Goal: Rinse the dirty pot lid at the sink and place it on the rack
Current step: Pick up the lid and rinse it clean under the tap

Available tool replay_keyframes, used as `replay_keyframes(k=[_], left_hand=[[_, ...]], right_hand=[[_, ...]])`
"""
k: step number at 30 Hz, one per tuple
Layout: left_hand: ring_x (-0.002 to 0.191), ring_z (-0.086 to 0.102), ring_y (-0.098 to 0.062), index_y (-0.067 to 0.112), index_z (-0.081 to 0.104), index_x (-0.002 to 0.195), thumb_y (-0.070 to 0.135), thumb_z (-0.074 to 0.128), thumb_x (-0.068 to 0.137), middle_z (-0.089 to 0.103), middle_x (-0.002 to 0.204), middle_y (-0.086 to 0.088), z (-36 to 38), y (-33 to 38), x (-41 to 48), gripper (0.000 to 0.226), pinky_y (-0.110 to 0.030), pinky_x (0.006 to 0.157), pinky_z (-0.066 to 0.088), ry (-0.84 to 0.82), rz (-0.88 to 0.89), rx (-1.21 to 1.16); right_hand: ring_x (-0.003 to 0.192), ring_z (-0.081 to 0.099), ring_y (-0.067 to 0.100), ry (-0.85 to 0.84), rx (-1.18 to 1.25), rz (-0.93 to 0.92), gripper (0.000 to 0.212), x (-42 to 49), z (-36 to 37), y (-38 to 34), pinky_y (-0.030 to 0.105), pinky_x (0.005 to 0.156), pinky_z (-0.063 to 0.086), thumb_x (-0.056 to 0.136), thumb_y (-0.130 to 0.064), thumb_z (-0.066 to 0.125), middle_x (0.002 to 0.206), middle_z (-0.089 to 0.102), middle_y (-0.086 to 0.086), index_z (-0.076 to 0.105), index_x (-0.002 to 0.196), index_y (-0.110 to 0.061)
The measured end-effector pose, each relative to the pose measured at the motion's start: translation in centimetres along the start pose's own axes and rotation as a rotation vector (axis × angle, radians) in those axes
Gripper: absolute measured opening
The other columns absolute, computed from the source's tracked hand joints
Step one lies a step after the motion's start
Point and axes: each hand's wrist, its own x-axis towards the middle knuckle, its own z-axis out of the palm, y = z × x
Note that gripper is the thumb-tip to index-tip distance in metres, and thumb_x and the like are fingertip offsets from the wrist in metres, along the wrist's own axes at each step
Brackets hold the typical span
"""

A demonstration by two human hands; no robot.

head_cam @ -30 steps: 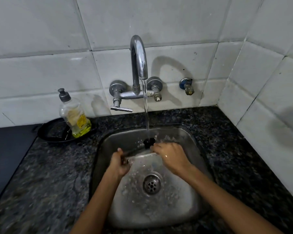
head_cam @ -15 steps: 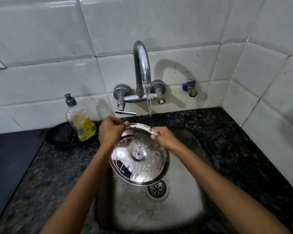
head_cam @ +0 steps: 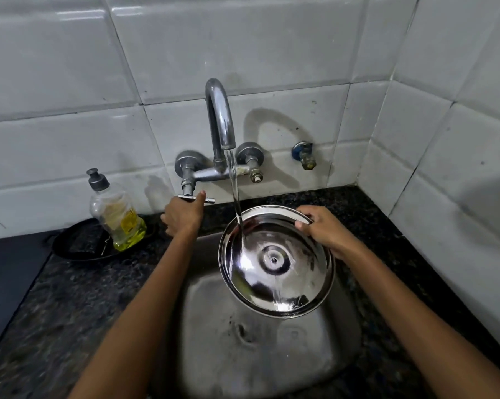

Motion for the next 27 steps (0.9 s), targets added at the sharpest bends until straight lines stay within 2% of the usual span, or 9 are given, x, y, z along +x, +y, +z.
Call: replay_keyframes(k=[5,7,9,13,16,19,21,24,27], left_hand=[[0.122,0.041,-0.039,0.006,0.050,0.116,0.033,0.058,0.084,0.050,0.126,-0.022,0.2,-1.5,-0.8,0.042,-0.056,0.097,0.032,0.191,0.310,0.406],[0.115,0.045,-0.039,0.005,0.050,0.112,0.026,0.059,0.084,0.052,0.119,-0.024,-0.1,-2.4,-0.4,0.036,-0.055,0.092,0.034,0.239,0.452,0.558],[0.110,0.046,-0.039,0.004,0.051,0.109,0.021,0.060,0.083,0.053,0.114,-0.025,-0.5,-2.8,0.0,0.033,-0.055,0.088,0.035,0.242,0.534,0.635],[0.121,0.039,-0.041,0.008,0.048,0.119,0.028,0.055,0.087,0.044,0.127,-0.026,-1.0,-3.0,-0.2,0.039,-0.054,0.097,0.034,0.066,0.391,0.531],[0.122,0.041,-0.042,0.008,0.051,0.121,0.046,0.044,0.089,0.046,0.130,-0.026,-1.7,-3.9,-1.6,0.050,-0.053,0.102,0.037,-0.069,0.244,0.355],[0.106,0.056,-0.033,0.010,0.061,0.108,0.053,0.041,0.087,0.061,0.111,-0.015,-3.4,-3.7,-4.1,0.052,-0.046,0.094,0.046,-0.159,0.412,0.072],[0.098,0.060,-0.021,0.014,0.062,0.105,0.046,0.047,0.089,0.063,0.105,-0.006,-5.5,-2.3,-6.3,0.039,-0.036,0.087,0.048,-0.369,0.569,-0.074],[0.091,0.062,-0.011,0.018,0.063,0.101,0.039,0.060,0.082,0.066,0.098,0.000,-8.1,0.2,-8.5,0.029,-0.025,0.083,0.048,-0.580,0.775,0.001],[0.064,0.055,0.012,0.017,0.063,0.082,0.021,0.068,0.078,0.058,0.063,0.015,-9.8,1.7,-9.8,0.007,-0.009,0.065,0.040,-0.524,0.894,0.067]], right_hand=[[0.088,0.061,0.028,0.004,-0.010,-0.016,0.015,0.0,0.3,-0.2,0.041,0.082,0.048,0.083,-0.007,0.054,0.096,0.068,0.021,0.067,0.088,-0.011],[0.090,0.062,0.029,-0.007,-0.028,-0.024,0.017,-0.1,0.3,-0.4,0.046,0.088,0.048,0.081,-0.009,0.054,0.089,0.068,0.014,0.067,0.081,-0.020],[0.085,0.061,0.022,-0.022,-0.049,-0.029,0.021,-0.2,0.3,-0.9,0.044,0.085,0.048,0.081,-0.010,0.054,0.082,0.066,0.004,0.066,0.076,-0.026],[0.082,0.059,0.017,-0.035,-0.068,-0.037,0.015,-0.7,0.5,-1.9,0.038,0.081,0.046,0.081,-0.011,0.054,0.081,0.065,0.004,0.067,0.085,-0.017],[0.080,0.057,0.015,-0.026,-0.102,-0.056,0.017,-1.6,0.3,-2.9,0.035,0.078,0.044,0.082,-0.012,0.055,0.074,0.062,-0.002,0.063,0.073,-0.024],[0.073,0.053,0.010,-0.014,-0.110,-0.117,0.026,-2.7,0.2,-4.3,0.031,0.075,0.039,0.083,-0.008,0.055,0.067,0.057,-0.008,0.059,0.067,-0.028],[0.076,0.054,0.011,-0.022,-0.104,-0.166,0.015,-3.6,0.3,-5.5,0.030,0.075,0.040,0.084,-0.006,0.056,0.073,0.062,-0.001,0.066,0.080,-0.016],[0.078,0.054,0.010,-0.045,-0.107,-0.246,0.015,-4.6,0.2,-7.4,0.029,0.077,0.041,0.084,-0.004,0.055,0.076,0.061,-0.004,0.066,0.095,-0.006],[0.085,0.061,0.018,-0.065,-0.113,-0.314,0.024,-5.7,-0.2,-9.5,0.034,0.085,0.046,0.084,-0.005,0.056,0.089,0.068,0.003,0.066,0.104,-0.013]])
